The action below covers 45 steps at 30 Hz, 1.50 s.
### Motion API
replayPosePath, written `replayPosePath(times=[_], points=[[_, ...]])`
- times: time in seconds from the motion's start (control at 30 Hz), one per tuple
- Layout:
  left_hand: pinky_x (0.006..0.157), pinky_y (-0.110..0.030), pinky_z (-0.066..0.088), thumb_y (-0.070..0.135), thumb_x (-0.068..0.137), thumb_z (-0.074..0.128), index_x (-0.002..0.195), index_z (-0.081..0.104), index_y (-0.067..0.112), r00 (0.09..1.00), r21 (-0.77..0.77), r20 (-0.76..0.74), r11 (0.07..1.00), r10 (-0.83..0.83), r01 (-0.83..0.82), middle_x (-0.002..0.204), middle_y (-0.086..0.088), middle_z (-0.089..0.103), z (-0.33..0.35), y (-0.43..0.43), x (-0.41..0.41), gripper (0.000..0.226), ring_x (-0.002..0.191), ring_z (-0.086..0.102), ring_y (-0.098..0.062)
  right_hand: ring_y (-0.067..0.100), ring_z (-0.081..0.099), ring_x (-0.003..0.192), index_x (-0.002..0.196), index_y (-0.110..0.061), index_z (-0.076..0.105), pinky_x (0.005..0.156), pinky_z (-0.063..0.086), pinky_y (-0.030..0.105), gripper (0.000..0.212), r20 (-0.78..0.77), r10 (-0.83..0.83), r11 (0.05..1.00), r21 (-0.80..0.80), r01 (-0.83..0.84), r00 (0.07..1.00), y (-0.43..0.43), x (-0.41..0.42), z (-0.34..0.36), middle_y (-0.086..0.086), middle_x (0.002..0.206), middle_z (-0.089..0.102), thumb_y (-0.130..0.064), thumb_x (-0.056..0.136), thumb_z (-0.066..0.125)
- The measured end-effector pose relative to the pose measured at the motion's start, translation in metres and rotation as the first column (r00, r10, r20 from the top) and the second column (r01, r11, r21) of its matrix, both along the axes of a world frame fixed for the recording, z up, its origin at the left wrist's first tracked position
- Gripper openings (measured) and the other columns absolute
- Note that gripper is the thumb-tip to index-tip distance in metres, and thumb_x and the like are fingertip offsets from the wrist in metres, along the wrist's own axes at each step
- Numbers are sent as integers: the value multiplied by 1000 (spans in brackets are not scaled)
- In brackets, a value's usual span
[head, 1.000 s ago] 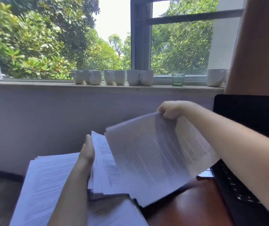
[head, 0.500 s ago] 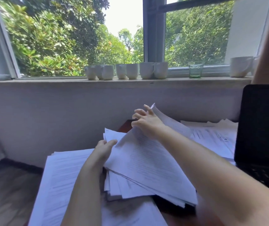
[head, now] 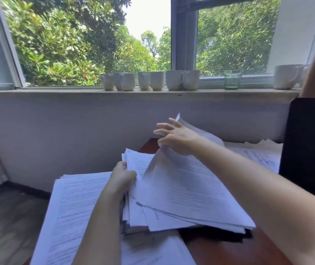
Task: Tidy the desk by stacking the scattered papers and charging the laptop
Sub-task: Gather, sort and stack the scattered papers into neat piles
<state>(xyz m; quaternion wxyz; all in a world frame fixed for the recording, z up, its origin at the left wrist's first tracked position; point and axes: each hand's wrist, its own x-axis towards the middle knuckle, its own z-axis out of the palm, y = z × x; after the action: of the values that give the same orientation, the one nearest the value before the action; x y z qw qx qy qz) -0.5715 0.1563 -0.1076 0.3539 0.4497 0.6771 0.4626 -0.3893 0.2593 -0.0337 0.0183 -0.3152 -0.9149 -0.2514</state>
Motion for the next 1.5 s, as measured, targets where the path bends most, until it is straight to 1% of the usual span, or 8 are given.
replayPosePath(times=[0.1,0.3,0.57,0.83,0.97,1.07,1.33,1.5], points=[[82,-30,47,16,63,59,131,48,10,996,26,-93,1000,11,-8,121,-7,56,-3,-2,2,69,109,57,-27,14,4,146,123,-29,55,118,-3,41,33,40,94,995,21,-95,995,-7,-20,-21,-6,155,23,-14,95,43],[103,-37,40,5,86,55,139,43,7,977,85,-201,995,76,-59,141,-12,46,-5,-3,3,54,127,46,-28,18,5,147,124,-21,53,116,-4,40,29,-188,146,982,-87,-165,971,-26,-45,-63,-1,156,23,-18,96,45],[91,-33,40,12,92,45,136,43,6,979,97,-157,989,130,-116,135,-9,48,-8,2,6,44,116,48,-27,26,25,136,141,-22,31,104,29,39,50,-527,-557,819,-478,319,642,-53,28,-54,3,149,27,-28,94,45],[54,-29,34,15,85,55,95,47,3,987,30,-102,992,121,-119,85,-8,52,-2,-7,12,18,76,52,-26,23,43,126,145,-15,30,90,35,24,54,-431,-793,555,-802,221,431,-69,100,-73,8,144,39,-20,95,47],[55,-29,35,24,77,59,94,52,2,992,6,-105,998,69,-69,85,-8,56,4,-14,17,28,78,54,-27,25,59,100,101,-9,64,75,46,30,29,-525,-776,587,-804,94,350,-76,76,-83,6,102,64,0,82,45],[60,-27,43,30,62,60,99,54,3,997,-43,-72,999,-36,33,90,-8,61,11,-17,15,46,76,60,-23,18,42,72,69,-12,51,62,27,25,23,-597,-772,618,-786,36,220,-74,58,-90,6,71,42,7,71,37],[78,-39,53,6,75,64,116,44,8,997,-38,-76,999,-32,29,107,-10,61,10,-17,8,45,95,62,-29,26,47,123,128,-7,56,102,38,35,42,-620,-624,770,-590,241,476,-70,73,-62,9,133,55,-10,87,51],[83,-43,54,7,70,63,114,48,13,998,20,-59,1000,-15,16,104,-5,62,12,-20,10,46,94,62,-27,27,21,140,148,-28,21,110,27,41,81,-30,-706,608,-537,584,708,-58,118,-51,6,153,24,-39,81,63]])
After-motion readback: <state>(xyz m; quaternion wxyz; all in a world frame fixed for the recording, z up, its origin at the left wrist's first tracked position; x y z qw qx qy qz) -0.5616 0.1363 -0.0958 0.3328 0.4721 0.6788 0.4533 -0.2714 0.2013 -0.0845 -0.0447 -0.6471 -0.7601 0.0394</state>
